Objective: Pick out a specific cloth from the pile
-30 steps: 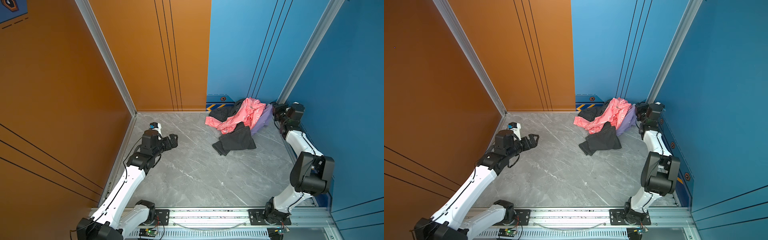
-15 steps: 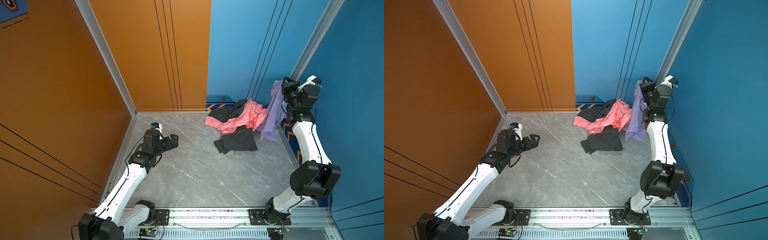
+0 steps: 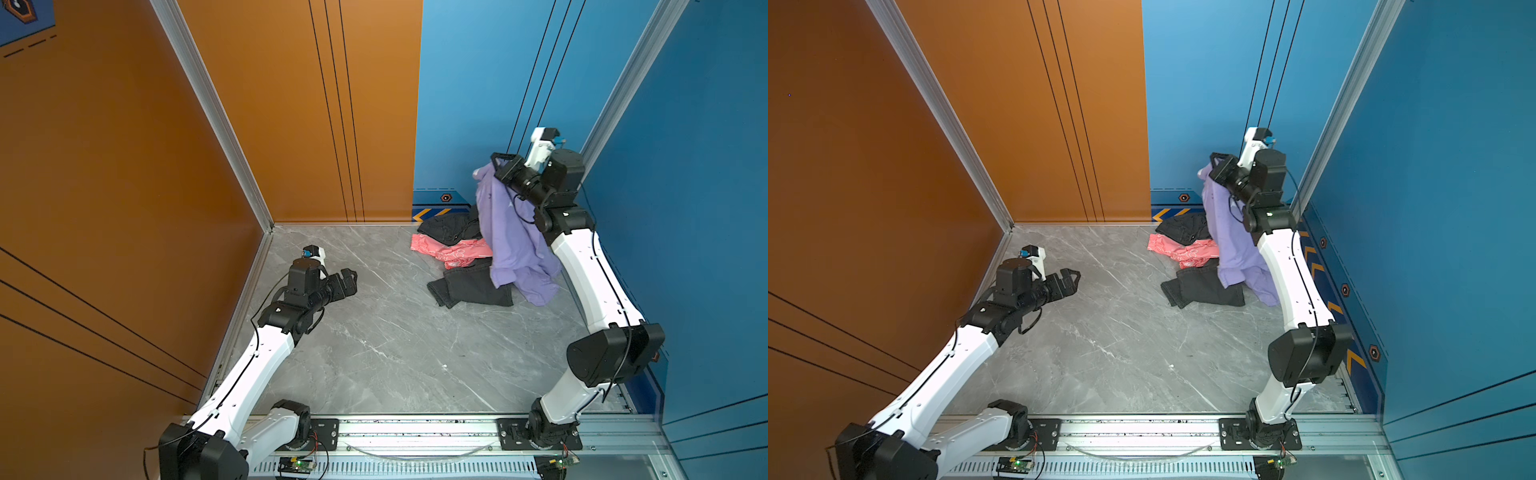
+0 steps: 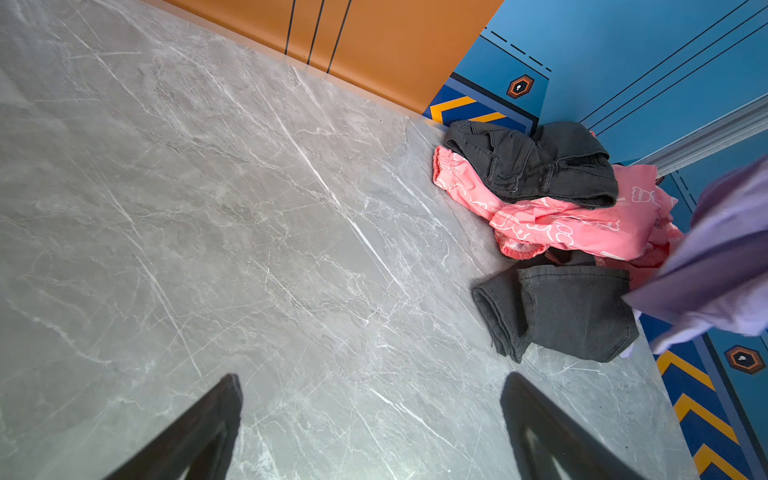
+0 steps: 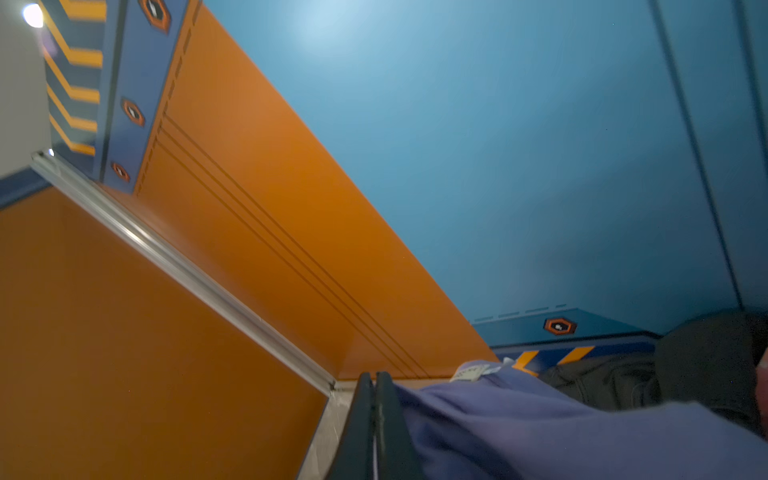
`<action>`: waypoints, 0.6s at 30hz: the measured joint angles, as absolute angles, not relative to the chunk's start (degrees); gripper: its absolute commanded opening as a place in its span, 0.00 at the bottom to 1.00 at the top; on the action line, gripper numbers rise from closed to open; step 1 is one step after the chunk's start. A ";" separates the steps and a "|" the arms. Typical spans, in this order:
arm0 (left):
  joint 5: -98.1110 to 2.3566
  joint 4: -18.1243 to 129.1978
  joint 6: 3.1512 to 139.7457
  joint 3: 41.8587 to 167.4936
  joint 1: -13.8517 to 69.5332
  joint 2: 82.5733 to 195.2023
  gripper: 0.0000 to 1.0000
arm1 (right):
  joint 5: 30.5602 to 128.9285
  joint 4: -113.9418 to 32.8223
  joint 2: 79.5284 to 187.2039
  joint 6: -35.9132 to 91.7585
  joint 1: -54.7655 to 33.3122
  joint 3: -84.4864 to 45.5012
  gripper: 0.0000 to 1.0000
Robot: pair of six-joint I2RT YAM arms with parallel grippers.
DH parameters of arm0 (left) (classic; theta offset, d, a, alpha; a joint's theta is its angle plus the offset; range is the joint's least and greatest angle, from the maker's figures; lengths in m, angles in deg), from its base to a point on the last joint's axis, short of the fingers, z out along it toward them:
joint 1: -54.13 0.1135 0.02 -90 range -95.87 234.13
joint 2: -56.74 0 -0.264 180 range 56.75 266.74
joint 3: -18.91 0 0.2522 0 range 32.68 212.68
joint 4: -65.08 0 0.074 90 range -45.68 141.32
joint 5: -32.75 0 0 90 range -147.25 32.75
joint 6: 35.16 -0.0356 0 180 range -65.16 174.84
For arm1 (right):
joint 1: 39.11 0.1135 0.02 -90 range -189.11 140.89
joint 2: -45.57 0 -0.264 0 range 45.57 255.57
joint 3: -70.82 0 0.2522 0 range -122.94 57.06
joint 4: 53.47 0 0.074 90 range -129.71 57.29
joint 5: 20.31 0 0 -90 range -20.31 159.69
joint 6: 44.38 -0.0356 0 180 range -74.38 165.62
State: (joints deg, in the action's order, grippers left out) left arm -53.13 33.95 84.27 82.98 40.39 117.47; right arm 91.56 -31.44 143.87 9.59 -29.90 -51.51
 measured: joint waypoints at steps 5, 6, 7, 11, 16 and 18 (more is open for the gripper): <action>-53.11 33.97 84.27 82.98 40.17 117.61 0.98 | 94.73 -16.20 148.17 23.67 -20.78 -51.80 0.56; -53.11 33.95 84.27 82.98 40.17 117.67 0.98 | 94.75 -13.14 148.89 26.16 -19.69 -51.86 0.58; -53.08 33.97 84.27 82.98 40.17 117.80 0.98 | 94.40 -10.00 149.48 28.56 -18.99 -51.89 0.63; -52.80 33.95 84.27 82.98 40.17 118.57 0.98 | 91.23 -3.11 149.42 33.87 -20.43 -51.86 0.65; -52.49 34.00 84.27 83.20 40.17 119.68 0.98 | 86.36 -0.68 147.30 35.34 -28.10 -51.82 0.67; -52.45 34.00 84.27 83.44 40.15 120.14 0.98 | 84.76 -0.66 146.12 34.86 -31.58 -51.34 0.67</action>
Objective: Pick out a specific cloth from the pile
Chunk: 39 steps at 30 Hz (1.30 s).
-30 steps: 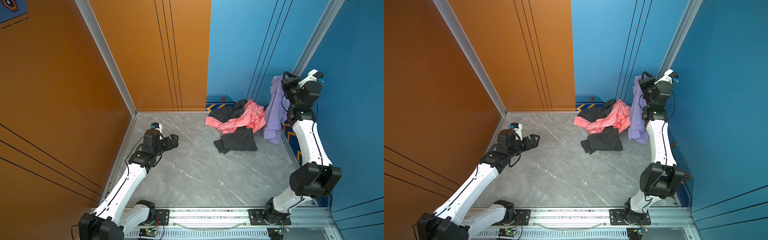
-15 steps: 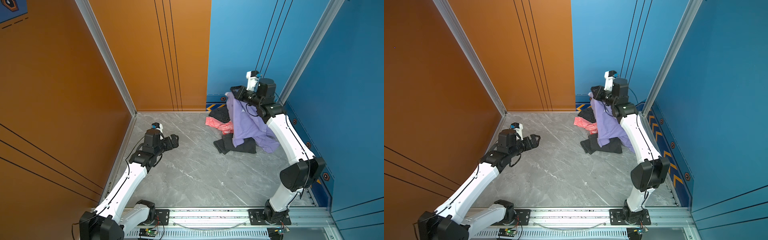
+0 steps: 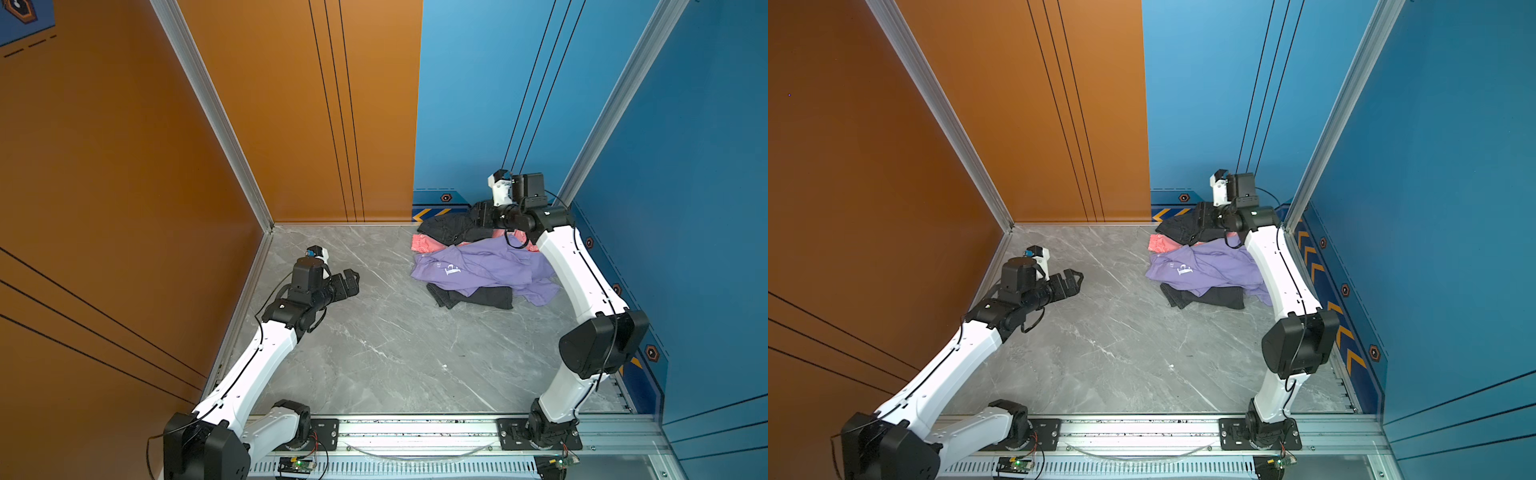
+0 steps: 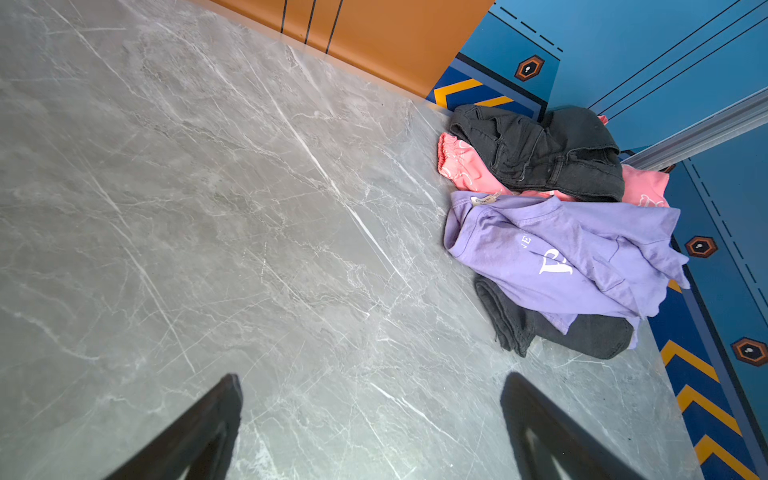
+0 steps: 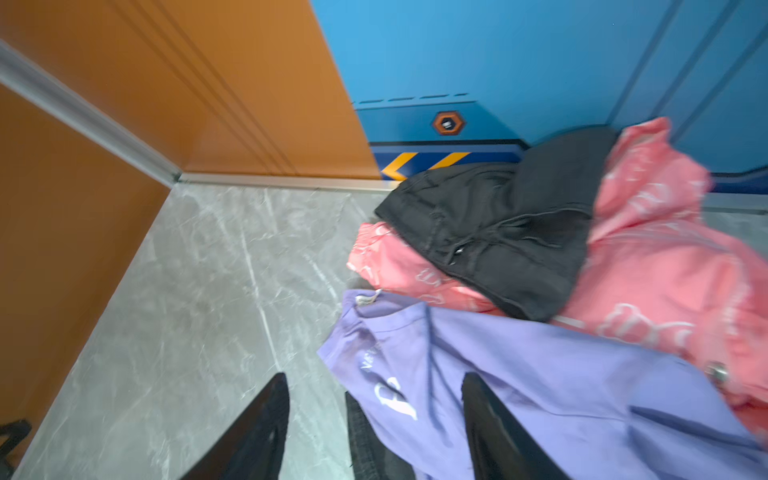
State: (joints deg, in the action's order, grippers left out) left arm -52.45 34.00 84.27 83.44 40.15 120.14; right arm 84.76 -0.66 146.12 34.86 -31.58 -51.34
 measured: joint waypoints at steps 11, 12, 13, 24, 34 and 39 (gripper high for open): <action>-52.23 35.31 84.29 84.86 38.64 123.51 0.98 | 80.30 -0.79 140.48 22.38 -47.30 -38.16 0.68; -52.23 35.44 84.29 85.03 38.45 123.86 0.98 | 80.37 -0.84 140.50 21.11 -48.21 -36.78 0.68; -52.23 35.50 84.29 85.23 38.29 124.16 0.98 | 80.52 -0.86 140.50 20.10 -48.72 -35.73 0.69; -52.23 36.55 84.27 86.06 37.81 125.21 0.98 | 83.60 -2.76 148.57 15.78 -46.14 -38.49 0.69; -52.28 36.51 84.25 86.06 38.01 124.43 0.98 | 85.44 -4.42 162.38 12.21 -44.02 -49.00 0.30; -52.28 36.53 84.25 86.06 38.56 124.18 0.98 | 86.42 -5.01 165.22 9.83 -43.69 -50.90 0.05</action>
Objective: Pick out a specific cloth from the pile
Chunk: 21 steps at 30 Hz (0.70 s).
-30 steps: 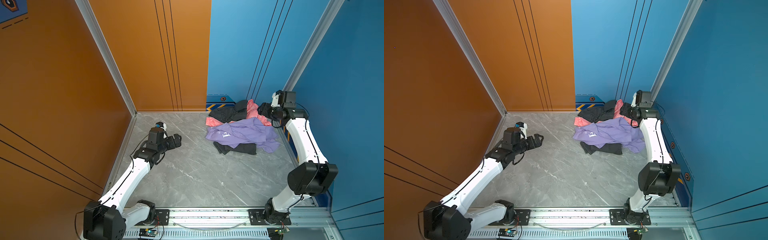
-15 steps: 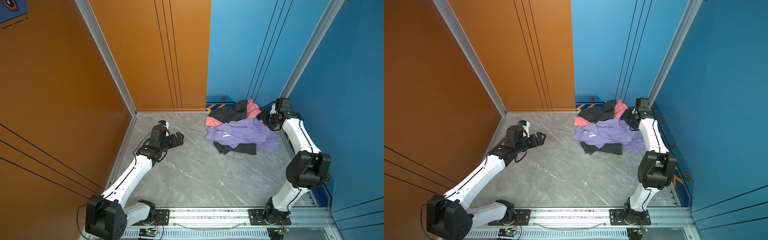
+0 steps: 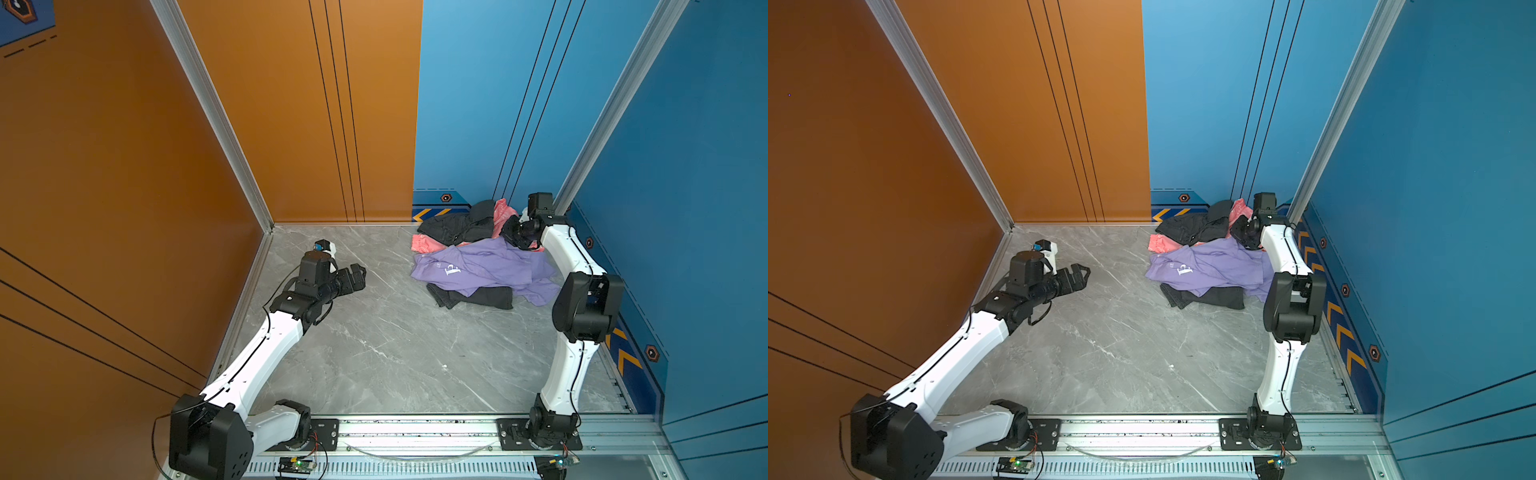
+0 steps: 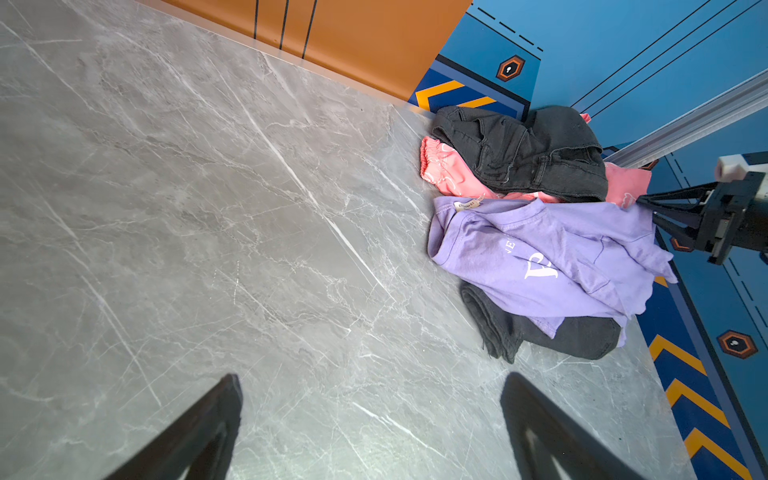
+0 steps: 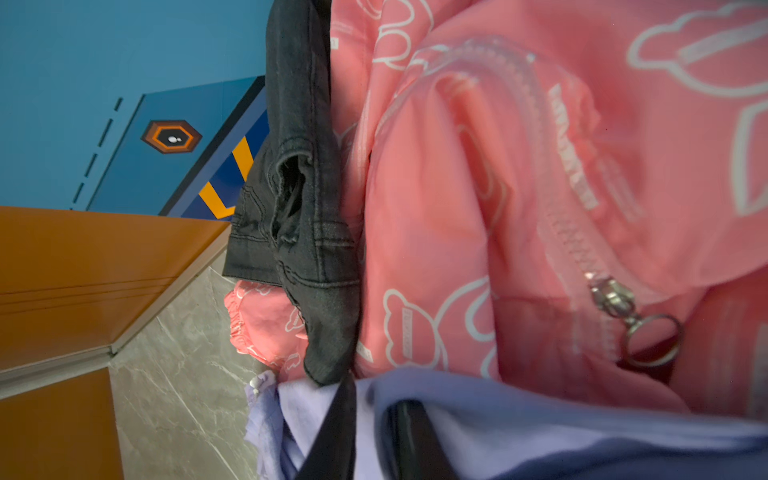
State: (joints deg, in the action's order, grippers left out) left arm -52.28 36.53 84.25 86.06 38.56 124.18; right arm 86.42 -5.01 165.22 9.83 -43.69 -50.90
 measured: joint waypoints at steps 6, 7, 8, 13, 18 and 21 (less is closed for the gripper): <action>-52.28 36.53 84.25 86.06 39.04 124.08 0.98 | 86.95 -7.15 164.67 7.76 -43.67 -50.88 0.03; -52.28 36.53 84.25 86.06 39.08 124.08 0.98 | 87.32 -8.12 164.30 7.49 -43.67 -50.84 0.00; -52.28 36.55 84.25 86.06 39.08 124.08 0.98 | 87.73 -9.51 163.69 6.88 -43.67 -50.57 0.00; -52.28 37.08 84.25 86.06 39.08 124.08 0.98 | 89.42 -20.22 156.65 2.20 -44.06 -45.48 0.00; -52.28 37.84 84.05 86.06 39.08 124.08 0.98 | 89.64 -32.46 149.77 -2.76 -44.83 -42.40 0.00; -52.28 38.02 83.62 86.02 39.08 123.90 0.98 | 89.70 -37.14 147.82 -4.09 -44.89 -42.53 0.00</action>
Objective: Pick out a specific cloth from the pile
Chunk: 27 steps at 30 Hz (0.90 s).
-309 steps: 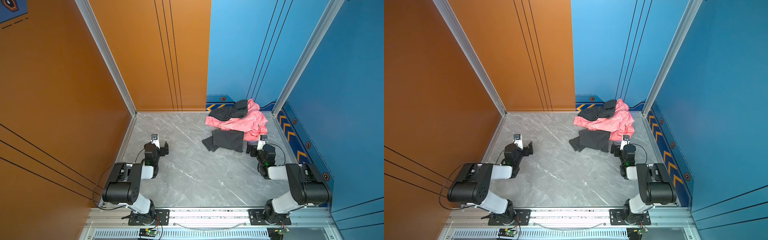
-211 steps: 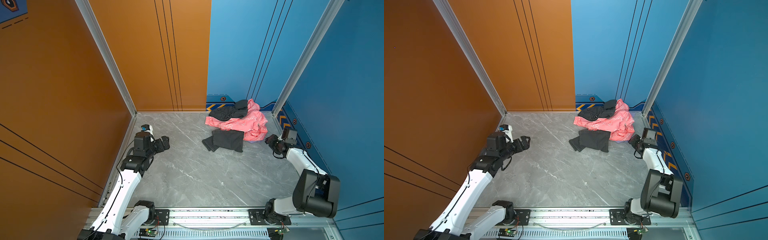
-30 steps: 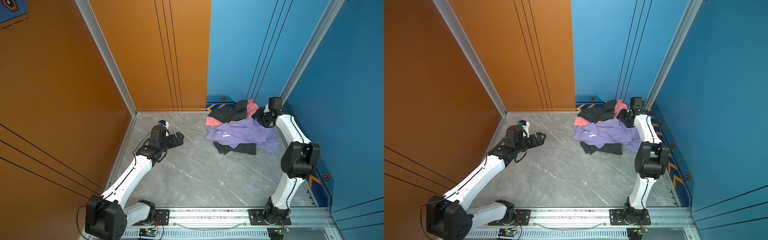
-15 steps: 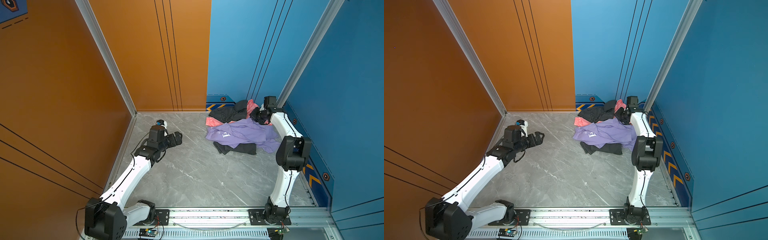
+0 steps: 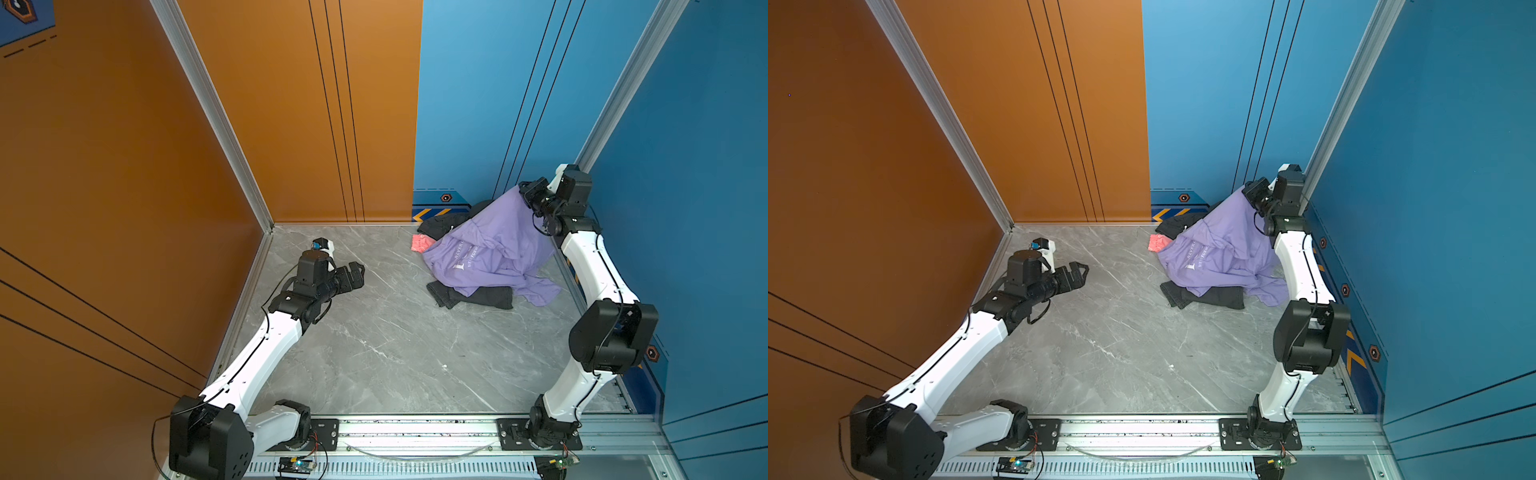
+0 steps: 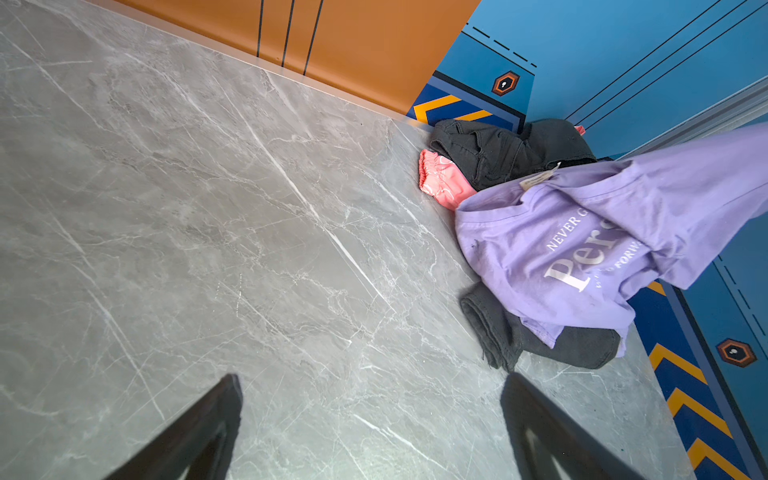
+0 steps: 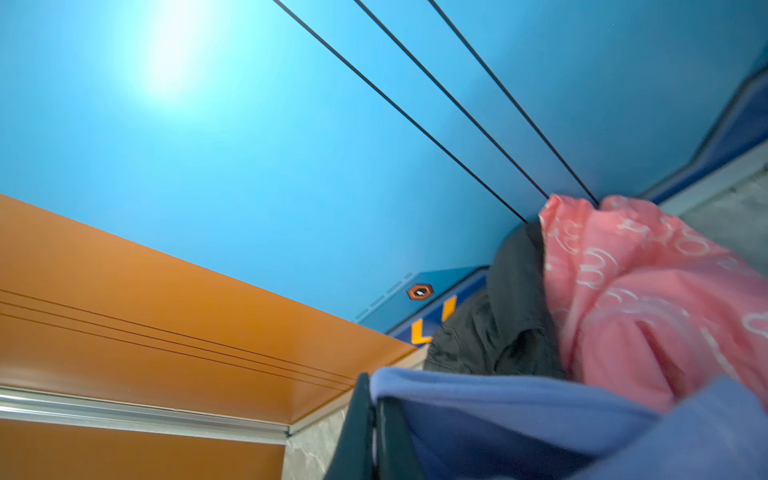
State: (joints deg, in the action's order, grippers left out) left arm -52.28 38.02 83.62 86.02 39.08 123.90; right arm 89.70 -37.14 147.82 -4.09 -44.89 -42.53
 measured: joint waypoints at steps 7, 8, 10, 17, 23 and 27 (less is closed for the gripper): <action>-52.95 41.47 83.29 84.42 38.89 121.41 0.98 | 91.87 -41.69 147.17 -5.25 -42.77 -47.56 0.00; -53.17 41.84 83.20 84.40 38.82 121.21 0.98 | 92.30 -41.73 147.17 -5.21 -41.83 -48.85 0.00; -53.39 42.65 83.18 84.40 38.69 121.10 0.98 | 93.07 -41.25 147.25 -4.42 -39.67 -51.84 0.00; -53.61 44.11 83.18 84.55 38.58 121.10 0.98 | 96.59 -36.00 151.10 3.01 -27.95 -71.84 0.01; -53.61 44.55 83.18 85.89 38.25 121.12 0.98 | 101.02 -31.28 154.07 8.74 -19.03 -79.29 0.01; -53.65 46.17 83.18 86.37 38.14 120.91 0.98 | 104.91 -23.02 155.87 13.48 -14.95 -78.22 0.01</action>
